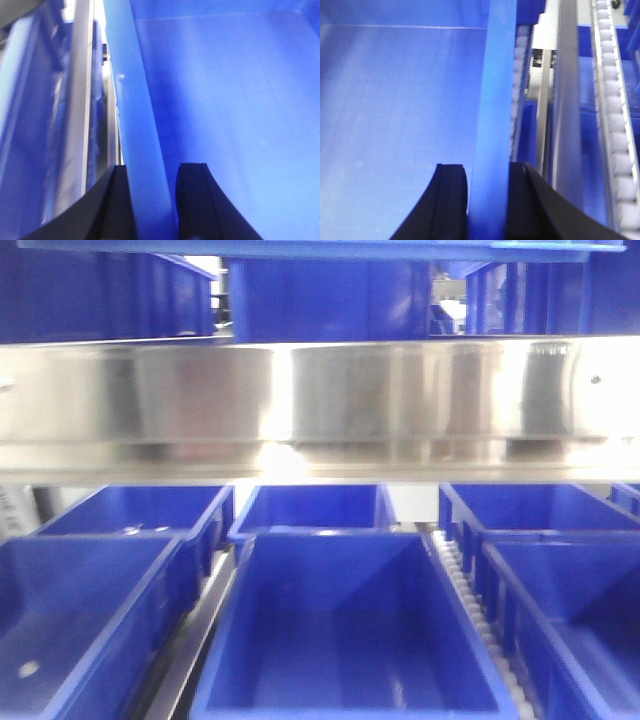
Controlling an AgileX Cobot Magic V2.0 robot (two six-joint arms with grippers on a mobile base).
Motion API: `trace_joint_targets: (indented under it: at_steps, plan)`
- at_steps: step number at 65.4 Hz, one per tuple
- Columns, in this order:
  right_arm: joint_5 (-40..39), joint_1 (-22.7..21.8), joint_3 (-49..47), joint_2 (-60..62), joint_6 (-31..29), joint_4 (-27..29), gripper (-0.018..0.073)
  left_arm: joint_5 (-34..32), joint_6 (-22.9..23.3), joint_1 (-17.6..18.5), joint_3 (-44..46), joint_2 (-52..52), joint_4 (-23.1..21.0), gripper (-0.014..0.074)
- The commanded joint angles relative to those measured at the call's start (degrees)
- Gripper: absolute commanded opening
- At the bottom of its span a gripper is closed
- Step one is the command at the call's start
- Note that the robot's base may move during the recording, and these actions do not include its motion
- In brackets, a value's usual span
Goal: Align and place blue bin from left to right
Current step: 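Back away and turn from the shelf holding the bin in both grippers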
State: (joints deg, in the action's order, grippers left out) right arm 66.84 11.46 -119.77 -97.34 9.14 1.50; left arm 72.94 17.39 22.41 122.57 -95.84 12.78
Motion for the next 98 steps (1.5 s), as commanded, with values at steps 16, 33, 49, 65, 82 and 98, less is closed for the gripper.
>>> trace_joint_targets:
  at_steps: [16, 33, 49, 65, 82, 98]
  plan:
    - [-7.47, -0.38, -0.78, 0.64, -1.26, -3.27, -0.0070, -3.98, -0.65, 0.15, 0.58, 1.66, -0.56, -0.0009]
    - [-7.94, -0.38, -0.78, 0.64, -1.26, -3.27, -0.0070, -3.98, -0.65, 0.15, 0.58, 1.66, -0.56, -0.0009]
    - [-8.14, -0.38, -0.78, 0.64, -1.26, -3.27, -0.0070, -3.96, -0.65, 0.15, 0.58, 1.66, -0.56, -0.0009]
    - [-8.14, -0.38, -0.78, 0.64, -1.26, -3.27, -0.0070, -3.96, -0.65, 0.15, 0.58, 1.66, -0.56, -0.0009]
    - [-8.14, -0.38, -0.78, 0.64, -1.26, -3.27, -0.0070, -3.96, -0.65, 0.15, 0.58, 1.66, -0.56, -0.0009]
    - [-8.14, -0.38, -0.78, 0.64, -1.26, -3.27, -0.0070, -3.96, -0.65, 0.15, 0.58, 1.66, -0.56, -0.0009]
